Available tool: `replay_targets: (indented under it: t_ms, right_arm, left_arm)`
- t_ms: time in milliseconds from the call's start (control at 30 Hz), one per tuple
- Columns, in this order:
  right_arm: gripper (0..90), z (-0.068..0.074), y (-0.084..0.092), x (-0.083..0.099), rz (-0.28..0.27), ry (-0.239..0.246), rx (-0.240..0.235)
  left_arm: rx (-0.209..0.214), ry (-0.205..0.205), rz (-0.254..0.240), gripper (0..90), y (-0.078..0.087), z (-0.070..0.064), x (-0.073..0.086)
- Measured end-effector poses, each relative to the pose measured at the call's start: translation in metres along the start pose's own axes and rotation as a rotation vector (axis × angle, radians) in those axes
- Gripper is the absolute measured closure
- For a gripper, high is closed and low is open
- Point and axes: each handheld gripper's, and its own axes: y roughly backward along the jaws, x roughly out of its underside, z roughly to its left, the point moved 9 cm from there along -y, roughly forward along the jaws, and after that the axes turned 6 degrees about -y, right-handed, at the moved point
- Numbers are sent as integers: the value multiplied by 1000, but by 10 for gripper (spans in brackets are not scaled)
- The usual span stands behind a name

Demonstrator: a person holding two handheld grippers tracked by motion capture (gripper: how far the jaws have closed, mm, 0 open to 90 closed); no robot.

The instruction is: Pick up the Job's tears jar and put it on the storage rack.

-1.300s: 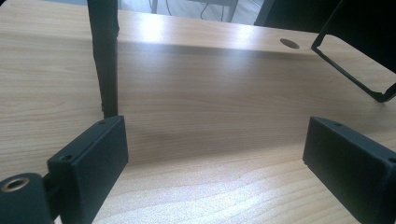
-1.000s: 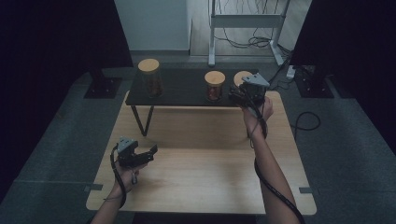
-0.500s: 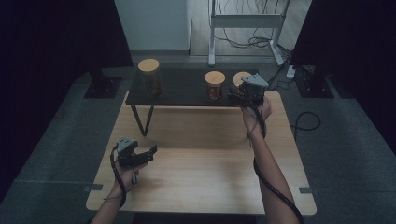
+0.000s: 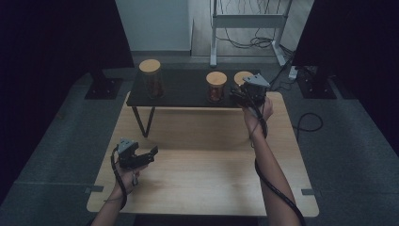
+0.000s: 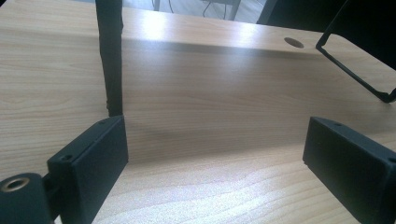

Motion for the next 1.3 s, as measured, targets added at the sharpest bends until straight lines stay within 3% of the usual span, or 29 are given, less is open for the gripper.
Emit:
replay_targets:
  t_ms: [933, 1300]
  right_arm:
    - [231, -2, 0, -2, -2, -6, 3]
    - [94, 2, 4, -7, -10, -26, 15]
  left_arm:
    - [1, -1, -1, 63, 0, 0, 0]
    - [2, 0, -7, 63, 2, 0, -1]
